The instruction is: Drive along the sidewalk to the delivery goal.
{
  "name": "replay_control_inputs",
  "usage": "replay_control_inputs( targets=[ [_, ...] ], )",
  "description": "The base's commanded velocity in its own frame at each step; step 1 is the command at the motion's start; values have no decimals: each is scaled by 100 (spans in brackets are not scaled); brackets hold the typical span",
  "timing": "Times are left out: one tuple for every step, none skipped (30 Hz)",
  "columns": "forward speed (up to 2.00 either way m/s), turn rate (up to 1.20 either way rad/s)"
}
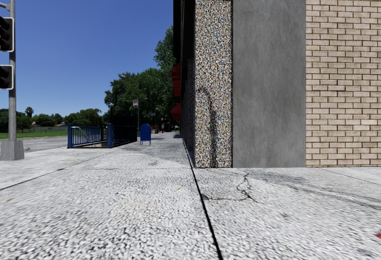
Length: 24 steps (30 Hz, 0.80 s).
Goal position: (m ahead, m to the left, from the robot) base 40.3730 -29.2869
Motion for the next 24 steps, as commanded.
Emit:
replay_control_inputs(
  targets=[
    [0,0],
    [0,0],
    [0,0],
    [0,0],
    [0,0],
    [0,0],
    [0,0],
    [0,0],
    [0,0],
    [0,0],
    [0,0],
    [0,0],
    [0,0],
    [0,0],
    [0,0],
    [0,0],
    [0,0],
    [0,0],
    [0,0],
    [0,0],
    [0,0],
    [0,0],
    [0,0],
    [0,0]
  ],
)
